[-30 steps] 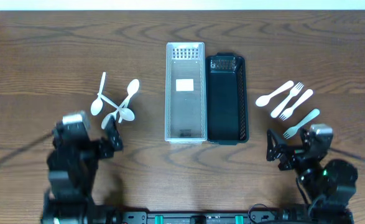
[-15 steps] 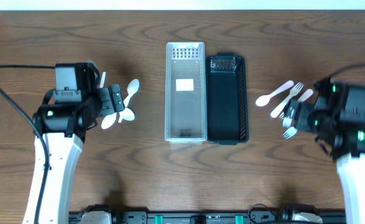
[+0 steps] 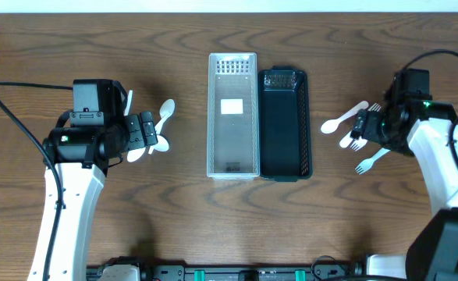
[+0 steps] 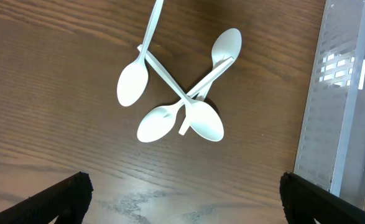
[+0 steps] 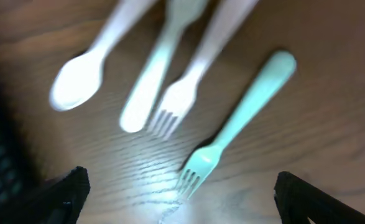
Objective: Pack container
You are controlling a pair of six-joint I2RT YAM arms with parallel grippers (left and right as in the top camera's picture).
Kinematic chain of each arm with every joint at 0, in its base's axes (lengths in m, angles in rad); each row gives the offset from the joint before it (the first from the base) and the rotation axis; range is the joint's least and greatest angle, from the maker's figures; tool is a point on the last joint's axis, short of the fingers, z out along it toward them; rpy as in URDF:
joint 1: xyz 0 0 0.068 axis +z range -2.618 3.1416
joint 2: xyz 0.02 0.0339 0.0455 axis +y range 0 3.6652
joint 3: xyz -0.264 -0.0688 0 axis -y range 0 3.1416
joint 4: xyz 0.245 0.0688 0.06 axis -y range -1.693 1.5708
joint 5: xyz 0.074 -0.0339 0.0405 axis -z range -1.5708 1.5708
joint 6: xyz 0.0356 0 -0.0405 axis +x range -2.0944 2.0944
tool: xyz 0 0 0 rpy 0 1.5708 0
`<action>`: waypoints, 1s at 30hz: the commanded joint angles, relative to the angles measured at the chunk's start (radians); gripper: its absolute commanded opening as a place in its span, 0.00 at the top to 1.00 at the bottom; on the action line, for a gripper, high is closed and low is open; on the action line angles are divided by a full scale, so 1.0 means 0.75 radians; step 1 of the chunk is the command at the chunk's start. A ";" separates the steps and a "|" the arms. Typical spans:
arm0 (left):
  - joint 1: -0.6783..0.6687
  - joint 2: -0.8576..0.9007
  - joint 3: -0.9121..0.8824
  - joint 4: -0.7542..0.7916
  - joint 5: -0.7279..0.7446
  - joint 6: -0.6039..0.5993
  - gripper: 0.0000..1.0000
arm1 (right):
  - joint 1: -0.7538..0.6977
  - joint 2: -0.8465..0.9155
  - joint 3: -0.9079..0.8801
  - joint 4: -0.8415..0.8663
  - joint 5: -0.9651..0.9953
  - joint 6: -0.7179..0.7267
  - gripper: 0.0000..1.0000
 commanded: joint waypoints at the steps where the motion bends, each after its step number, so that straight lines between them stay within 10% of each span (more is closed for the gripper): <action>1: 0.006 0.001 0.026 -0.005 -0.001 -0.012 0.02 | -0.075 0.057 0.023 0.003 0.104 0.252 0.06; 30: 0.006 0.001 0.026 -0.004 -0.001 -0.012 0.02 | -0.153 0.369 -0.063 0.090 0.110 0.480 0.51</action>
